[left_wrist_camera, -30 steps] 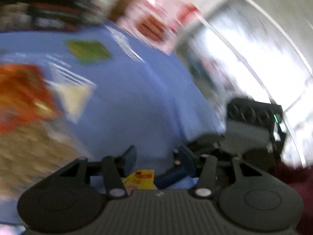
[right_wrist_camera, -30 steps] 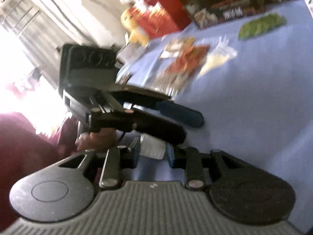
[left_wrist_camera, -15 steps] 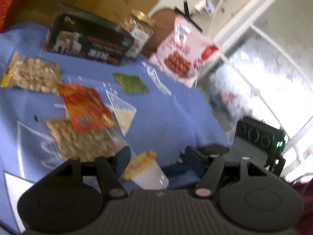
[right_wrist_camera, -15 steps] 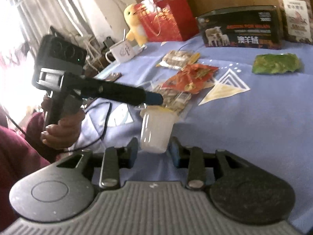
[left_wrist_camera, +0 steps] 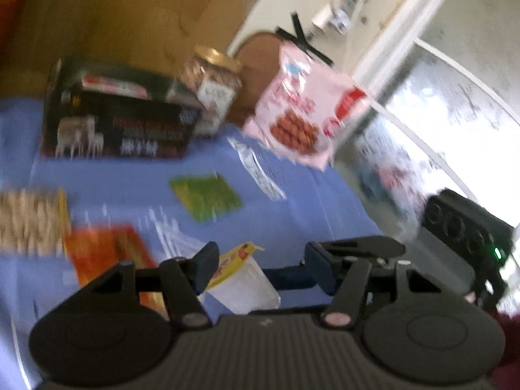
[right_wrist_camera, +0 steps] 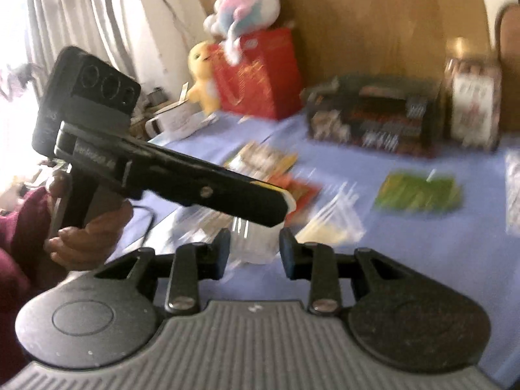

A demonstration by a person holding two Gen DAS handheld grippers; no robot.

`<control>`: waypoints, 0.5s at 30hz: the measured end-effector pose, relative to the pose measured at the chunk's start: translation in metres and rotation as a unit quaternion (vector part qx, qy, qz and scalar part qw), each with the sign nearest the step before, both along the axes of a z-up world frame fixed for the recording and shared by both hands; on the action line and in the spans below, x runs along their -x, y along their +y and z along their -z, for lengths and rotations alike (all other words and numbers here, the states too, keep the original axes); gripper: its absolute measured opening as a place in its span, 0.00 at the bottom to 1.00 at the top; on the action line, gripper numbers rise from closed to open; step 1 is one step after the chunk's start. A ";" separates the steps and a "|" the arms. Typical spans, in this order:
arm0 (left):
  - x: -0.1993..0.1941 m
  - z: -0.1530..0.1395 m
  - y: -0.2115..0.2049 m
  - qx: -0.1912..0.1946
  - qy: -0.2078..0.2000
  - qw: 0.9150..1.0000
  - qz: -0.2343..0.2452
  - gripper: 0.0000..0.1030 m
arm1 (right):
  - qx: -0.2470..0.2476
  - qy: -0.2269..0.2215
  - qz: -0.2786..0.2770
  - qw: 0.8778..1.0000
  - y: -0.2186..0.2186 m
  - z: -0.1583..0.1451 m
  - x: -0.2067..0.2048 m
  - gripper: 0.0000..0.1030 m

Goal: Organize snacks
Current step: 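Carry the white cup over the black tin and open the left tool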

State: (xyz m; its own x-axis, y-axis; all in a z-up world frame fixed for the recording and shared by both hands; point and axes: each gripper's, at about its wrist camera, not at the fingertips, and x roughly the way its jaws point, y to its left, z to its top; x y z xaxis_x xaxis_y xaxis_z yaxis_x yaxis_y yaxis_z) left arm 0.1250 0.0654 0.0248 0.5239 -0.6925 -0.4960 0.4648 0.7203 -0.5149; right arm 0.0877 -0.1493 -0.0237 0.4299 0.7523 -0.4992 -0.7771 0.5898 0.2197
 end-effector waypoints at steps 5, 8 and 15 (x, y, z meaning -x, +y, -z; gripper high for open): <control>-0.051 0.009 -0.003 0.000 -0.010 0.999 -0.034 0.57 | 0.042 -0.060 0.019 0.997 0.019 0.001 -0.039 0.35; -0.071 0.025 -0.003 -0.005 0.000 0.998 -0.058 0.57 | 0.071 -0.073 0.022 0.995 0.029 0.012 -0.060 0.35; -0.073 0.044 0.001 -0.013 0.007 0.998 -0.059 0.67 | 0.068 -0.046 0.017 0.996 0.036 0.041 -0.078 0.37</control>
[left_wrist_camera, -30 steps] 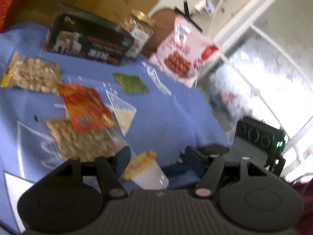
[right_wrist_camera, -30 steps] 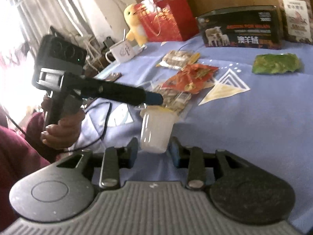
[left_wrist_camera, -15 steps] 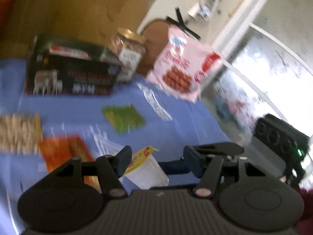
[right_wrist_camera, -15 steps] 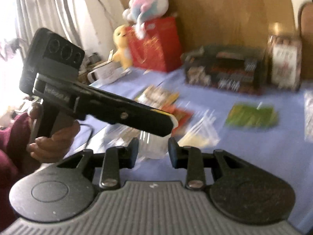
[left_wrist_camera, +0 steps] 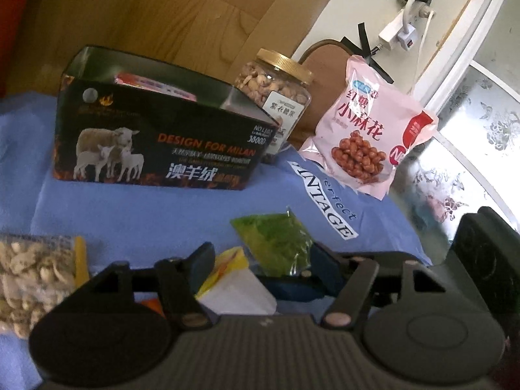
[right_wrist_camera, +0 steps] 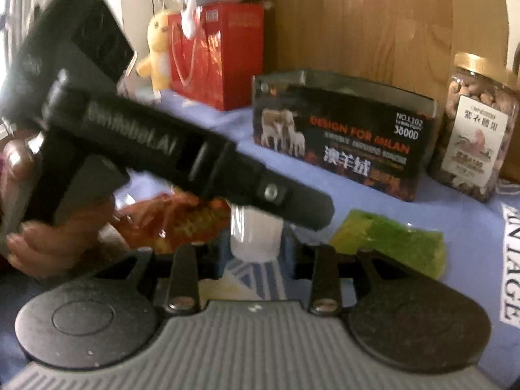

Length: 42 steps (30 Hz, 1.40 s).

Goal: Organize snacks
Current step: 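Carry the white cup over the black tin and open the left tool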

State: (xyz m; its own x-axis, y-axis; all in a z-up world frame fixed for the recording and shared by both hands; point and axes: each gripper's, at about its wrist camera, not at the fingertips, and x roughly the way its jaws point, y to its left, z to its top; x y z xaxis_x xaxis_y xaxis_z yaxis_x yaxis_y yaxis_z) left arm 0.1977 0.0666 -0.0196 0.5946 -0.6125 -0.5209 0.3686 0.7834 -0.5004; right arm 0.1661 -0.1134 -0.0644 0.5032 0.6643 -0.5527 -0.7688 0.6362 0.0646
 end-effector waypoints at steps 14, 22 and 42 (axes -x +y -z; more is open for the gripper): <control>-0.003 0.005 0.011 0.015 0.016 1.000 -0.018 0.72 | -0.059 0.065 0.003 0.996 -0.014 -0.001 -0.008 0.45; 0.004 -0.005 0.013 0.010 0.000 1.000 -0.011 0.72 | -0.062 0.067 -0.003 0.996 -0.015 -0.001 -0.007 0.50; 0.002 -0.004 0.011 -0.033 0.010 0.999 -0.022 0.63 | -0.061 0.066 -0.005 0.996 -0.015 -0.002 -0.007 0.52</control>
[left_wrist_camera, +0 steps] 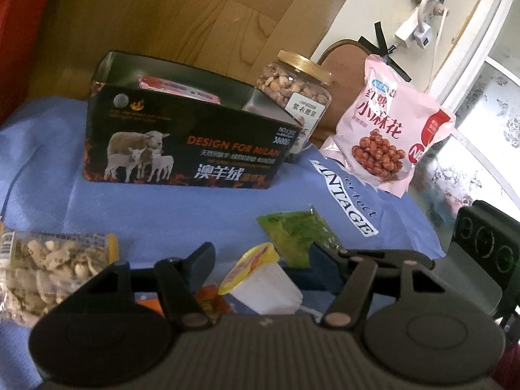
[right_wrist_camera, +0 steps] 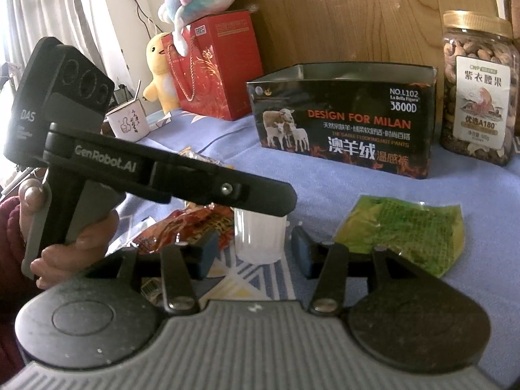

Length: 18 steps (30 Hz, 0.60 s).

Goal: Organize snacks
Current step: 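Carry the white cup over the black tin and open the left tool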

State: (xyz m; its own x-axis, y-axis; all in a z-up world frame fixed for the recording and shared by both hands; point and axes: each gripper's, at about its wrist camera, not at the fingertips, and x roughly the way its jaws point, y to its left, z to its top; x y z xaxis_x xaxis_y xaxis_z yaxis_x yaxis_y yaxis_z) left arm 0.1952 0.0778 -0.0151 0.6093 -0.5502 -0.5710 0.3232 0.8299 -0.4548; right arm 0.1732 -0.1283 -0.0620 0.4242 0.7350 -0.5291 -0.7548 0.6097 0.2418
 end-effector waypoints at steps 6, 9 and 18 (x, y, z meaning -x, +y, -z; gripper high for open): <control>-0.002 0.002 0.001 0.001 0.011 1.000 0.003 0.45 | 0.018 -0.018 0.001 1.000 0.003 -0.001 0.007 0.55; -0.006 0.007 0.002 0.007 0.028 1.000 0.006 0.38 | 0.036 -0.038 0.007 0.999 0.006 -0.001 0.014 0.55; -0.004 0.003 0.007 0.029 0.028 0.999 0.004 0.34 | 0.048 -0.070 0.019 0.996 0.012 -0.001 0.022 0.34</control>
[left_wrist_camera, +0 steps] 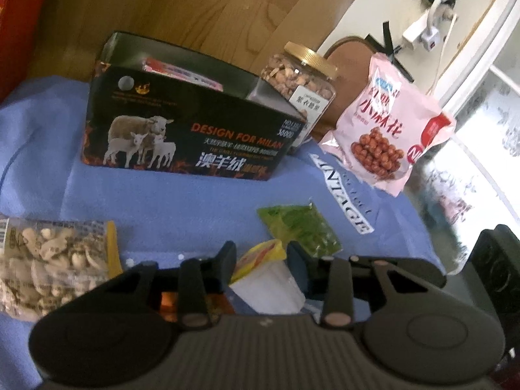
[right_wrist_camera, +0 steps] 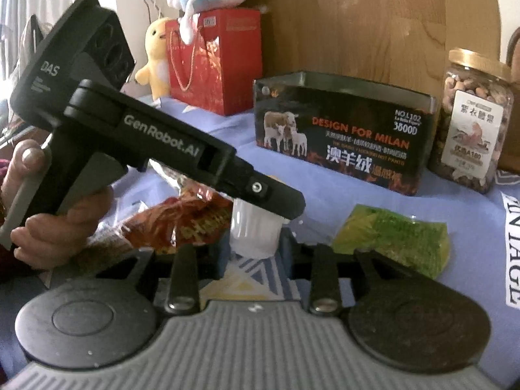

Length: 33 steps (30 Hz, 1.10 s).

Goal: Organize snacks
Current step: 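Carry the white cup over the black tin and open the left tool, then reach the left tool to the clear seed bag and close on it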

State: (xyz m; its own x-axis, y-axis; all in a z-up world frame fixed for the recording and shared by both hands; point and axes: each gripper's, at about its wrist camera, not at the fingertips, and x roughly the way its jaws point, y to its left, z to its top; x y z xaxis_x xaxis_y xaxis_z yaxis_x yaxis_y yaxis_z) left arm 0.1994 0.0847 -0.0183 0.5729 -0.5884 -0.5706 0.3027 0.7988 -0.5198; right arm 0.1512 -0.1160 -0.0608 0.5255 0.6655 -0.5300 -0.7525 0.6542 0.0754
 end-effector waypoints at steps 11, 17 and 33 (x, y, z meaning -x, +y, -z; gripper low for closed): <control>0.005 -0.036 0.008 0.029 -0.043 0.998 -0.022 0.34 | -0.028 -0.046 0.014 0.998 0.004 -0.021 0.007 0.34; -0.028 -0.081 0.012 0.033 -0.080 0.996 -0.036 0.34 | -0.015 -0.124 0.021 0.992 0.018 -0.060 -0.013 0.34; 0.000 -0.064 0.065 0.040 -0.076 0.989 -0.120 0.60 | -0.088 -0.099 0.100 0.986 -0.018 -0.047 -0.005 0.56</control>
